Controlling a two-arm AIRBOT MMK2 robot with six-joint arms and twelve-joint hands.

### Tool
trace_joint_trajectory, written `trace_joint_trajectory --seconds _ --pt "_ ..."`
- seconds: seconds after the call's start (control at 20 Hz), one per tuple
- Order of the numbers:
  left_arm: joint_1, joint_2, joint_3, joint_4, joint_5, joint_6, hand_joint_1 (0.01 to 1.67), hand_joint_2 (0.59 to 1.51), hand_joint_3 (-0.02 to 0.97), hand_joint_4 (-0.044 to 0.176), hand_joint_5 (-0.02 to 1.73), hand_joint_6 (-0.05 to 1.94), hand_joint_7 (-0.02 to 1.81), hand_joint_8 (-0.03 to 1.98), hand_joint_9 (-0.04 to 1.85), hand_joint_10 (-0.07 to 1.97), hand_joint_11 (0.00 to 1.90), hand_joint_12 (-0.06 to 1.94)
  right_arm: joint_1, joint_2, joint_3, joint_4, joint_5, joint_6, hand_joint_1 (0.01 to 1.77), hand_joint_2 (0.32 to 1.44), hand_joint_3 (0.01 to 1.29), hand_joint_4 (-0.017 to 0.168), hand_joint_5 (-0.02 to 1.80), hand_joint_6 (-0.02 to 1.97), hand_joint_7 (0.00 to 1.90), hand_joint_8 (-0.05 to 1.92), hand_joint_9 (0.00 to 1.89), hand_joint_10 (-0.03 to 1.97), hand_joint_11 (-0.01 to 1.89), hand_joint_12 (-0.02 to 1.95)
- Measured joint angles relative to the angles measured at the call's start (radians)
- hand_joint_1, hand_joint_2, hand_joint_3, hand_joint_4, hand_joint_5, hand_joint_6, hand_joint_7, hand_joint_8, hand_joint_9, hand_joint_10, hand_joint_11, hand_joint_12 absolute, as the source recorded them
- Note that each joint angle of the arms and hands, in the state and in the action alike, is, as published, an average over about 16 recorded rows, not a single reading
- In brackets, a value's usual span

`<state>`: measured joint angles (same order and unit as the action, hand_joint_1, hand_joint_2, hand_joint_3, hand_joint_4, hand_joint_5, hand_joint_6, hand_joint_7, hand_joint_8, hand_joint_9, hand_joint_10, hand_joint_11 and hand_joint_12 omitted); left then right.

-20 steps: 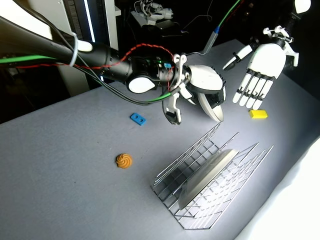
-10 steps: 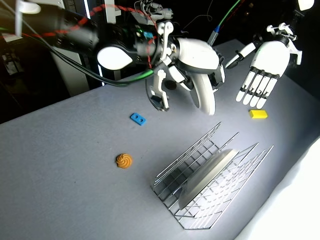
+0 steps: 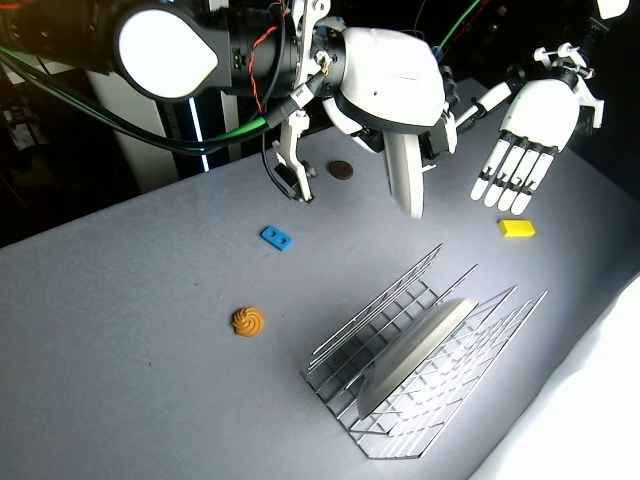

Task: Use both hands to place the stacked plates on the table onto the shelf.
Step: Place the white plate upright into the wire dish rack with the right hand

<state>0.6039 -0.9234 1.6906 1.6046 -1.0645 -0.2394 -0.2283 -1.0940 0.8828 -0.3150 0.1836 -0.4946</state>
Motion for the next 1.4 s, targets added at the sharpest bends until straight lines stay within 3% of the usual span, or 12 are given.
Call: trace_joint_trajectory --seconds 0.35,0.65,0.95,1.4 --pt "0.0 0.004 -0.006 -0.005 0.007 0.005 0.02 1.103 0.016 0.004 0.03 0.02 0.03 0.0 0.02 0.0 0.02 0.01 0.084 0.036 0.036 0.145 -0.109 0.119 1.37 0.98 0.01 -0.003 0.98 0.89 1.09 0.72 0.99 1.16 0.79 1.42" --pt "-0.005 0.007 -0.012 -0.01 0.013 0.003 0.02 1.104 0.016 0.004 0.04 0.02 0.03 0.0 0.02 0.0 0.02 0.01 0.111 0.046 0.092 0.262 -0.148 0.121 1.38 0.98 0.01 -0.004 0.97 0.9 1.08 0.72 0.98 1.16 0.79 1.44" --pt "-0.015 0.008 -0.015 -0.012 0.016 0.0 0.02 1.105 0.016 0.004 0.04 0.02 0.04 0.0 0.02 0.0 0.02 0.01 0.099 0.034 0.156 0.308 -0.138 0.113 1.38 0.98 0.01 -0.004 0.96 0.91 1.08 0.73 0.97 1.16 0.79 1.45" --pt "-0.024 0.009 -0.019 0.001 0.017 -0.002 0.02 1.108 0.016 0.004 0.04 0.02 0.04 0.0 0.03 0.0 0.02 0.01 0.035 -0.015 0.231 0.32 -0.086 0.083 1.38 0.98 0.01 -0.005 0.97 0.92 1.08 0.74 0.97 1.16 0.81 1.43"
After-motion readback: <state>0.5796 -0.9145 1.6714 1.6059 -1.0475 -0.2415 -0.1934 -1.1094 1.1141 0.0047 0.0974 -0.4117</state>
